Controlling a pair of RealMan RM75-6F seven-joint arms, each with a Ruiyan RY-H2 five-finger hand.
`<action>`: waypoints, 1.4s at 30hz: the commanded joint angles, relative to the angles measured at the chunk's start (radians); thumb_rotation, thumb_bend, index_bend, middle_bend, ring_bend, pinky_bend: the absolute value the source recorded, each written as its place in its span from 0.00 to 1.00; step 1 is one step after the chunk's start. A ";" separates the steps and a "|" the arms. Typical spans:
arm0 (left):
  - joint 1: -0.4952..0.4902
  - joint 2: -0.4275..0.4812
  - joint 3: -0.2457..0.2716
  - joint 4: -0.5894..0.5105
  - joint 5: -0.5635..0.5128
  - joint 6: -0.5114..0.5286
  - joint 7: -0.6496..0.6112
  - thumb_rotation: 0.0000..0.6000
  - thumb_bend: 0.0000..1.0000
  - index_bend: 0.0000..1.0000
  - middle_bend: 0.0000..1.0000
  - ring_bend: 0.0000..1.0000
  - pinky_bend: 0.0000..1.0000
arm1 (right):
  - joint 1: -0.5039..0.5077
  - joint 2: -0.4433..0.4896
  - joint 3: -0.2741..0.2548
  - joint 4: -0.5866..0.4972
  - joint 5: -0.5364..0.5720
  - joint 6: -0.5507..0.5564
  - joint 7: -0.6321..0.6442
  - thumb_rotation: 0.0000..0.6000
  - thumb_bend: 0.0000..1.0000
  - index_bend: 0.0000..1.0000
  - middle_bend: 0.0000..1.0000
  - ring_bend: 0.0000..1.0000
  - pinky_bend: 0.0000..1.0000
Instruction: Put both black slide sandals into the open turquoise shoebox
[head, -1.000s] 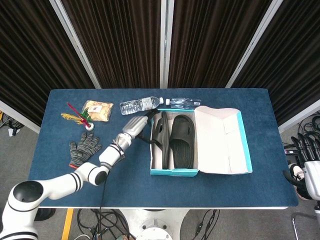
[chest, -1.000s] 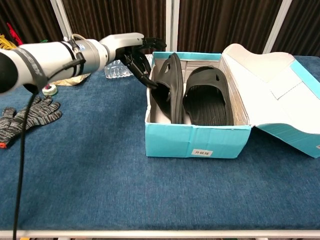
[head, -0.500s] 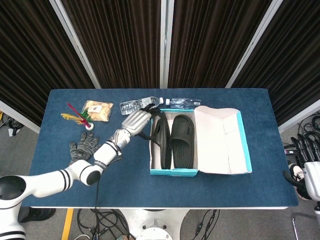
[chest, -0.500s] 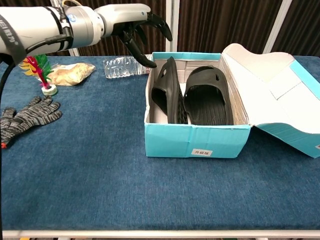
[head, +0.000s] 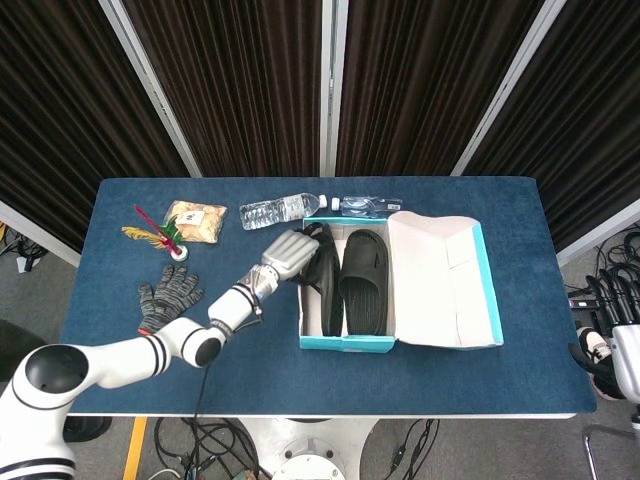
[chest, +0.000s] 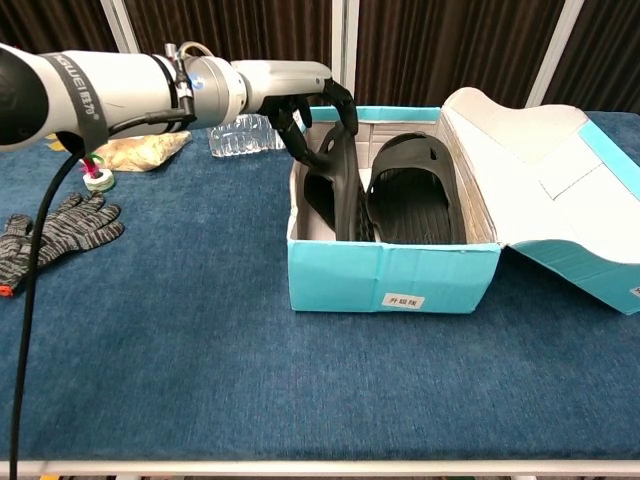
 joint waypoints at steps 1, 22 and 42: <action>0.003 -0.003 -0.003 -0.006 -0.011 0.017 0.001 1.00 0.34 0.29 0.19 0.01 0.23 | -0.003 0.000 -0.001 0.002 0.000 0.004 0.003 1.00 0.11 0.00 0.03 0.00 0.04; 0.539 0.360 0.090 -0.320 0.182 0.629 -0.171 1.00 0.29 0.27 0.19 0.01 0.23 | 0.004 -0.034 0.005 0.121 0.034 -0.037 0.175 1.00 0.11 0.00 0.03 0.00 0.04; 0.991 0.453 0.326 -0.463 0.387 1.047 -0.113 1.00 0.22 0.26 0.19 0.01 0.18 | 0.001 -0.133 -0.038 0.217 -0.076 0.015 0.275 1.00 0.11 0.00 0.03 0.00 0.02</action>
